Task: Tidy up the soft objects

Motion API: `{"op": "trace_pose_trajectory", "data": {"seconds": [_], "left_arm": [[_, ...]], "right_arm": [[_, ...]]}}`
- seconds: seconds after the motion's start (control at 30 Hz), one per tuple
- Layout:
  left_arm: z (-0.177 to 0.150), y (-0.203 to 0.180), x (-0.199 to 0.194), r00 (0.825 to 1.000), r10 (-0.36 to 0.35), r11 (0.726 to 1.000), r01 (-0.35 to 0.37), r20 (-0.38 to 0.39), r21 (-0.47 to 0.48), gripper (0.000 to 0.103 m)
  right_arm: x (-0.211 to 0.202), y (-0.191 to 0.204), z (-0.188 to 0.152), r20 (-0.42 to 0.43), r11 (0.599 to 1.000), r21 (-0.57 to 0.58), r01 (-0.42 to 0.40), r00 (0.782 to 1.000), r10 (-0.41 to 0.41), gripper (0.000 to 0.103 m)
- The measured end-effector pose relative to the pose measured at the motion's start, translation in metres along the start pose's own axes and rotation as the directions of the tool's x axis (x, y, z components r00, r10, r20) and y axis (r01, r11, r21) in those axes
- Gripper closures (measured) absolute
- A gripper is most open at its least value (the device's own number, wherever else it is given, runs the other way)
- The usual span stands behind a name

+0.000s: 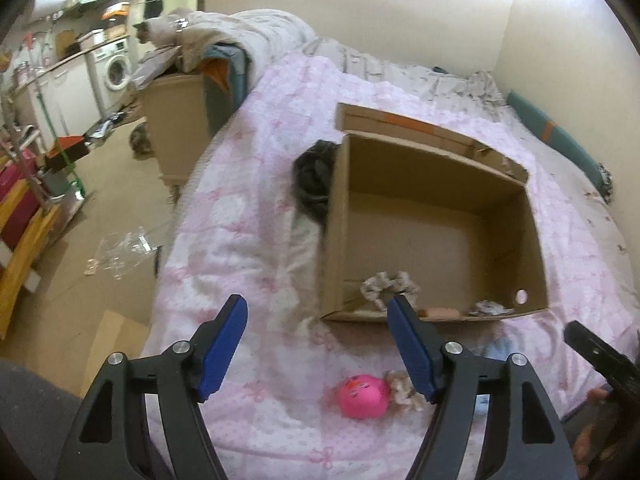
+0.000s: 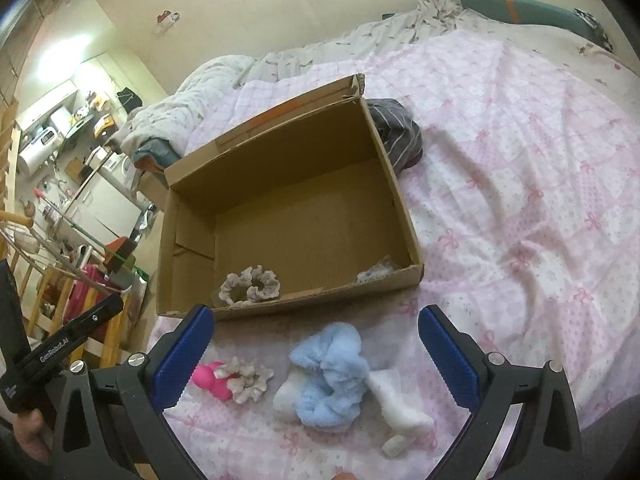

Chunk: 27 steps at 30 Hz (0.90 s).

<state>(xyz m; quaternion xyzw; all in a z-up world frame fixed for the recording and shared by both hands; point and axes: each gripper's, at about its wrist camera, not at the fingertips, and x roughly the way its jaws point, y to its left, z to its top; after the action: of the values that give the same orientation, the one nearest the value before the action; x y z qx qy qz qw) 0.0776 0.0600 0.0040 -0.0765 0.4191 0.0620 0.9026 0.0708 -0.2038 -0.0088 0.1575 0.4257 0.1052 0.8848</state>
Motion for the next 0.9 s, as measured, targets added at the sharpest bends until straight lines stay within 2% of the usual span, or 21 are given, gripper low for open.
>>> {"op": "trace_pose_trajectory", "data": {"seconds": [0.13, 0.33, 0.43, 0.47, 0.63, 0.73, 0.77, 0.8, 0.87, 0.9], "left_arm": [[-0.009, 0.006, 0.002, 0.999, 0.038, 0.999, -0.038, -0.005, -0.01, 0.033], [-0.019, 0.002, 0.029, 0.992, 0.019, 1.0, -0.018, -0.127, 0.005, 0.033], [-0.029, -0.003, 0.05, 0.967, -0.064, 0.998, 0.062, -0.248, -0.015, 0.033], [-0.033, -0.007, 0.058, 0.953, -0.084, 0.996, 0.082, -0.292, -0.019, 0.033], [-0.043, -0.021, 0.076, 0.927, -0.099, 0.994, 0.107, -0.363, 0.001, 0.036], [-0.046, -0.028, 0.086, 0.899, -0.144, 0.988, 0.151, -0.413, -0.016, 0.047], [-0.047, -0.03, 0.092, 0.888, -0.149, 0.987, 0.157, -0.436, -0.017, 0.056], [-0.048, -0.03, 0.095, 0.881, -0.15, 0.987, 0.157, -0.448, -0.021, 0.062], [-0.051, -0.029, 0.101, 0.868, -0.149, 0.988, 0.15, -0.473, -0.037, 0.067], [-0.052, -0.028, 0.102, 0.866, -0.153, 0.988, 0.149, -0.476, -0.046, 0.077]], "right_arm": [[-0.004, 0.01, -0.008, -0.003, 0.999, -0.039, 0.009, 1.0, -0.009, 0.0], [0.003, 0.021, -0.015, -0.026, 0.995, -0.089, 0.041, 0.999, -0.044, 0.0], [0.011, 0.017, -0.015, -0.055, 0.998, -0.063, 0.027, 0.998, -0.03, 0.0], [0.013, 0.016, -0.015, -0.062, 0.998, -0.055, 0.026, 0.998, -0.029, 0.0], [0.021, 0.011, -0.016, -0.097, 0.999, -0.024, 0.032, 0.995, -0.034, 0.0], [0.024, 0.007, -0.016, -0.119, 1.0, 0.004, 0.031, 0.992, -0.03, 0.0], [0.025, 0.005, -0.017, -0.128, 0.999, 0.015, 0.028, 0.991, -0.026, 0.0], [0.026, 0.003, -0.017, -0.135, 0.999, 0.025, 0.026, 0.991, -0.022, 0.0], [0.028, 0.001, -0.017, -0.141, 0.999, 0.037, 0.027, 0.99, -0.022, 0.0], [0.028, 0.001, -0.016, -0.143, 0.999, 0.04, 0.028, 0.989, -0.022, 0.0]]}}
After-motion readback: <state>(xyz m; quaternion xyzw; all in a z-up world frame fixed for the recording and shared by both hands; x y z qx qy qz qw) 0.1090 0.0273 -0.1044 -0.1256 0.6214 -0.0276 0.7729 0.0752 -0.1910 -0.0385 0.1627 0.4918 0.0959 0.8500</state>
